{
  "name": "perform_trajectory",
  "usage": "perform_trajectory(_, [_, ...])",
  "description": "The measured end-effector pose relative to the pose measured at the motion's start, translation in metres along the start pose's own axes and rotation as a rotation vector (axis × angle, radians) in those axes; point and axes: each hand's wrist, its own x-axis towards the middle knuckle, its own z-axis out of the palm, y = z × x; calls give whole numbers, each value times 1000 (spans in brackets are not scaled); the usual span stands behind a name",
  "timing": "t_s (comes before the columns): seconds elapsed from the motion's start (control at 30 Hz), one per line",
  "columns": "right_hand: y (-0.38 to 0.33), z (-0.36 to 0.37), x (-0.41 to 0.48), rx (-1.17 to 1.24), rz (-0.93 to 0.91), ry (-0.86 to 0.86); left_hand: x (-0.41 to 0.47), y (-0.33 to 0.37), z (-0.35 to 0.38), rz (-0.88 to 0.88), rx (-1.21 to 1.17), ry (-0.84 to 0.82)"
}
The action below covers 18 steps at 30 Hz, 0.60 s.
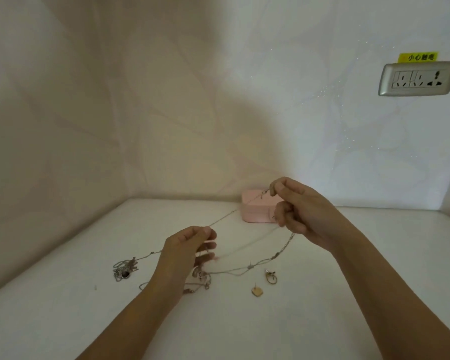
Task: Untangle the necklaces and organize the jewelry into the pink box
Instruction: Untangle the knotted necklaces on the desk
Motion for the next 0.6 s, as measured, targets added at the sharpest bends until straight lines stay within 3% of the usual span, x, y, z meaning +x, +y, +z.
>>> perform_trajectory(0.1, [-4,-11,-4,-40,-18,-101,7,10,-6,-91,-341,19])
perform_trajectory(0.17, [-4,-19,-6,93,-24,-153,9,19,-12,-118,-594,-23])
perform_trajectory(0.23, [2,-28,-5,303,-34,-255,8,26,-18,-124,-697,-75])
perform_trajectory(0.33, [15,-31,0,619,-48,-508,6,30,-26,-142,-747,-212])
perform_trajectory(0.47, [18,-35,-4,759,-125,-415,1,29,-25,-114,-676,-367])
perform_trajectory(0.6, [16,-34,-12,759,-104,-532,-5,33,-22,-128,-582,-504])
